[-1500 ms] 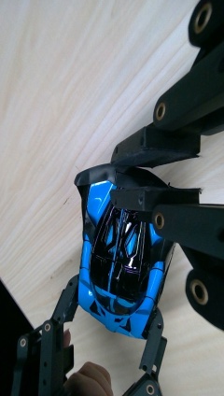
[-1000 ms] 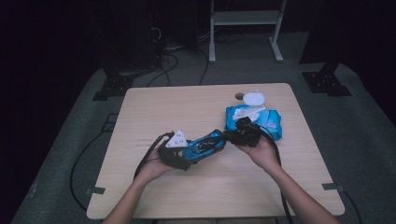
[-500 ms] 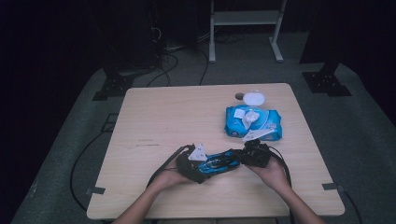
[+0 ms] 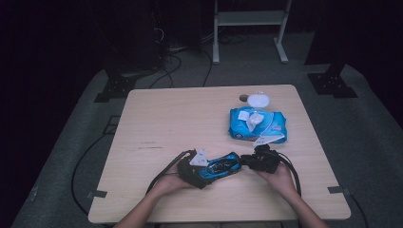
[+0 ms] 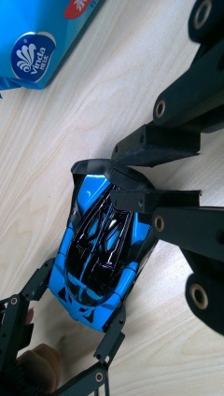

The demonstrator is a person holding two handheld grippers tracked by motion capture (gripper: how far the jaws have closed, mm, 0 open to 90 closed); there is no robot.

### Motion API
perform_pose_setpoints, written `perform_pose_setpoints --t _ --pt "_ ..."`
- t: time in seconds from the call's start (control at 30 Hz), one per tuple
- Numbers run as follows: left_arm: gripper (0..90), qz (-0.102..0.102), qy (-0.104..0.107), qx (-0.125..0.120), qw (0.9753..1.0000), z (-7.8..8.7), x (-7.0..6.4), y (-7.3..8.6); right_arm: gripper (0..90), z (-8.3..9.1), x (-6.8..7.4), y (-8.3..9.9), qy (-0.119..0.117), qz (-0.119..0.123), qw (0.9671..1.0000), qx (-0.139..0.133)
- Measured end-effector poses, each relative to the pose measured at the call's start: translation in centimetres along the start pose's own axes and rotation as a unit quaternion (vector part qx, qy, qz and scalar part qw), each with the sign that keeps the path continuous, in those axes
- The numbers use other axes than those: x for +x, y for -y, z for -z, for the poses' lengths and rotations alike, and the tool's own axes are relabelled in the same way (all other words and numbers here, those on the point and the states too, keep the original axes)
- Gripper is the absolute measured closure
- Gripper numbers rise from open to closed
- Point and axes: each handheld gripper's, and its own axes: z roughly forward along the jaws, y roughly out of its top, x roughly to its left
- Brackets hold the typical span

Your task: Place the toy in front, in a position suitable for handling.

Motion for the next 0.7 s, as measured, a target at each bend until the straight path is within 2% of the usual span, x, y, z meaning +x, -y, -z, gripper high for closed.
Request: perform_pose_setpoints --t 0.1,0.13,0.2,0.23,0.27,0.3,0.37,0.4,0.43,0.47,0.5,0.53,0.57,0.63,0.67,0.7 --pt "25.5 0.003 0.002 -0.002 1.0 0.0 0.0 0.1 73.1 0.0 -0.1 -0.1 -0.005 -0.005 1.0 0.004" --pt "25.5 0.003 0.003 -0.003 1.0 0.0 0.1 0.1 71.9 0.0 0.0 -0.2 -0.001 -0.001 1.0 0.004" --pt "24.7 0.006 0.005 -0.002 1.0 0.0 0.2 0.1 65.5 0.7 -0.4 -1.5 0.02 0.011 0.9997 -0.013" --pt "24.3 0.006 0.005 -0.002 1.0 0.0 0.2 0.1 65.5 0.7 -0.4 -1.5 0.02 0.011 0.9997 -0.013" --pt "24.3 -0.004 0.0 -0.003 1.0 0.1 0.2 0.1 61.6 0.9 -0.5 -2.0 0.03 0.017 0.9993 -0.015" --pt "20.7 -0.004 -0.001 -0.005 1.0 0.1 0.1 0.1 56.0 1.2 -1.2 -3.4 0.07 0.034 0.9964 -0.035" --pt "19.3 -0.003 -0.001 -0.009 1.0 0.3 0.1 0.1 49.2 1.5 -1.9 -4.5 0.09 0.038 0.9939 -0.051" --pt "17.6 -0.001 0.0 -0.01 0.9999 0.4 0.1 0.1 44.7 1.6 -2.6 -5.7 0.12 0.049 0.9894 -0.066" --pt "16.5 -0.001 0.0 -0.01 0.9999 0.4 0.1 0.1 44.7 1.6 -2.6 -5.7 0.12 0.049 0.9894 -0.066" --pt "15.4 0.004 0.002 -0.009 0.9999 0.5 0.3 0.3 41.4 1.4 -3.8 -6.9 0.154 0.067 0.9832 -0.071" --pt "13.0 0.004 0.002 -0.009 0.9999 0.5 0.3 0.3 41.4 1.4 -3.8 -6.9 0.154 0.067 0.9832 -0.071" --pt "13.0 0.007 -0.001 -0.009 0.9999 0.5 0.3 0.3 39.8 1.2 -4.5 -7.4 0.175 0.076 0.9795 -0.064" --pt "11.0 0.006 -0.001 -0.008 0.9999 0.6 0.4 0.4 38.6 0.9 -5.2 -7.8 0.186 0.079 0.9775 -0.06" --pt "10.0 0.01 0.0 -0.014 0.9999 0.8 0.5 0.7 38.6 0.1 -6.4 -8.3 0.191 0.067 0.978 -0.05" --pt "9.9 0.013 0.0 -0.017 0.9998 0.9 0.7 0.8 40.3 -0.8 -7.2 -8.4 0.199 0.056 0.9777 -0.036" --pt "9.9 0.013 0.0 -0.017 0.9998 0.9 0.7 0.8 40.3 -0.8 -7.2 -8.4 0.199 0.056 0.9777 -0.036"
